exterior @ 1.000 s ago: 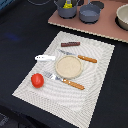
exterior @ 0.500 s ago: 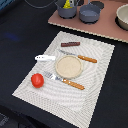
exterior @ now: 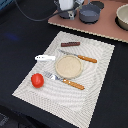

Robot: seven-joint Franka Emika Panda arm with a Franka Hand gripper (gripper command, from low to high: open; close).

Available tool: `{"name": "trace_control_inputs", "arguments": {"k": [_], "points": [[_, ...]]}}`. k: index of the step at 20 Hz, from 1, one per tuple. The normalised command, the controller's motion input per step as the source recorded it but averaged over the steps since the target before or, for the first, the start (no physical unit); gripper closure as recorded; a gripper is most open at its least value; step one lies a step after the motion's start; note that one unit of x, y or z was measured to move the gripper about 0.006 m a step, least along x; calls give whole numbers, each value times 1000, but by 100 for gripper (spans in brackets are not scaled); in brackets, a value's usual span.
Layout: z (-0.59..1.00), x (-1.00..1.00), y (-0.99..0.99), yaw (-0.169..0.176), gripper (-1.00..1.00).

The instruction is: Interact with the objects in diverse but meaningful ways.

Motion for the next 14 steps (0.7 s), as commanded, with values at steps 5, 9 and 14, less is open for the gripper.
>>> {"name": "trace_control_inputs", "arguments": {"k": [5, 9, 14], "points": [[-241, 300, -339, 11, -100], [-193, 126, -163, 117, -100], [-150, 121, -125, 112, -100]]}}
